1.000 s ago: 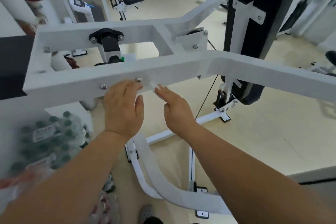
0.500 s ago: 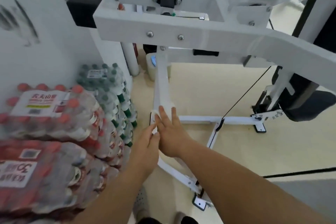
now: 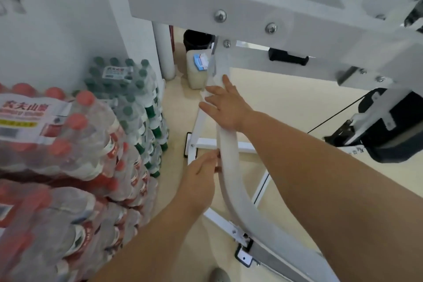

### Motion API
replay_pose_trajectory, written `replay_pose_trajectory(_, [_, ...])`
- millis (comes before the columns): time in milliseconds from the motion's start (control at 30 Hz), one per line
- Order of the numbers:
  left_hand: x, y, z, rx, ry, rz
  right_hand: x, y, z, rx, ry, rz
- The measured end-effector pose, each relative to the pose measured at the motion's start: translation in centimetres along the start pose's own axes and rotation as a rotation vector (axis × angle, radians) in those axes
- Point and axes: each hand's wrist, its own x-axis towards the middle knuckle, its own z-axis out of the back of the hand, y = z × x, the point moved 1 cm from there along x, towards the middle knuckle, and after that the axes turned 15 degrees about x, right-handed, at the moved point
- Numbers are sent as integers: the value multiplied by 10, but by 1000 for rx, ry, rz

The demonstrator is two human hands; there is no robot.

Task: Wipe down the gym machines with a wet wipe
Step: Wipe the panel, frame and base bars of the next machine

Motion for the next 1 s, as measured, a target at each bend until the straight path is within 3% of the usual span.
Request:
replay_pose_trajectory(233, [3,11,9,-50,31,-56,-32,-4,-3,-42,90,128])
replay_pose_trajectory(533, [12,23,21,-42,150,-113,78,-5,27,-266,36,-211])
replay_pose_trajectory(733, [0,21,22,-45,147,-49,-11,14,-5,-138,2,-135])
replay_pose_trajectory(1000, [-28,34,19,-79,-116,-32,-141,44,-63,-58,-17,-54])
